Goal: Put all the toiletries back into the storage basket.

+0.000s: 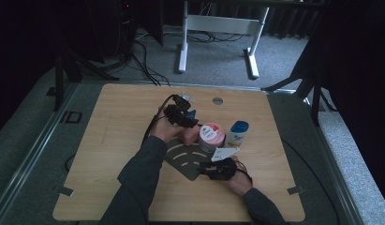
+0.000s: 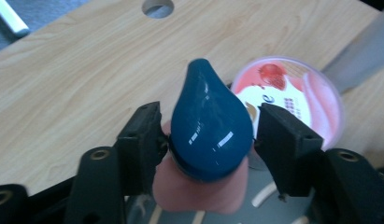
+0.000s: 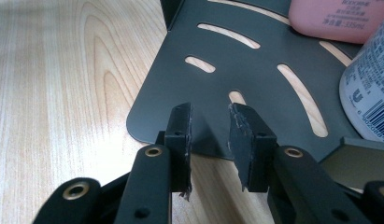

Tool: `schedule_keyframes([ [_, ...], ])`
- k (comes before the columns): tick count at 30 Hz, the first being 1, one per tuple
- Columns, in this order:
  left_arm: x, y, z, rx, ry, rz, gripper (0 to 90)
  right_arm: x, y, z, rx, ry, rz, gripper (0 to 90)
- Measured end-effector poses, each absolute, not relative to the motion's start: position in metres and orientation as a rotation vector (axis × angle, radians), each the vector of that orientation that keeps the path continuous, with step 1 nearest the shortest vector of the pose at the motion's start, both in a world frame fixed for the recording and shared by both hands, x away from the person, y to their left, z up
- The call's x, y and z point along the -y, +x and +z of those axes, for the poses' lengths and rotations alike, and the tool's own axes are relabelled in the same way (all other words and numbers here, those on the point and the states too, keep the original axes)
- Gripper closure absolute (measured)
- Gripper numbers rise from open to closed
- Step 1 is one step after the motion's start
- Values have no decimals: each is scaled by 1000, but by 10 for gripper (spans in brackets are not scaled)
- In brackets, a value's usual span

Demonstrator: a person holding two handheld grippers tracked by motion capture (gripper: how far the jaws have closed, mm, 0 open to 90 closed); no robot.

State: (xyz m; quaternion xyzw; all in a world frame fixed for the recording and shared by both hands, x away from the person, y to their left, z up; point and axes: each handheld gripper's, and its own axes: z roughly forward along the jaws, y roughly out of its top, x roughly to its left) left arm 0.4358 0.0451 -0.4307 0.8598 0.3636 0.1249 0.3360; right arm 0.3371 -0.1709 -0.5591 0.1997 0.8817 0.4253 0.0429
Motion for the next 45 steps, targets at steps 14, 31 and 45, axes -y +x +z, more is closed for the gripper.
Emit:
schedule_keyframes([
  [14,-71,415,-427,-922,2231,357,403,171,336,-559,-2701,605,1307,662],
  [31,-107,395,-448,-974,2187,421,420,175,337,-553,-2686,608,1296,657],
  [45,-120,382,-472,-996,2196,400,422,189,340,-542,-2657,631,1270,658],
])
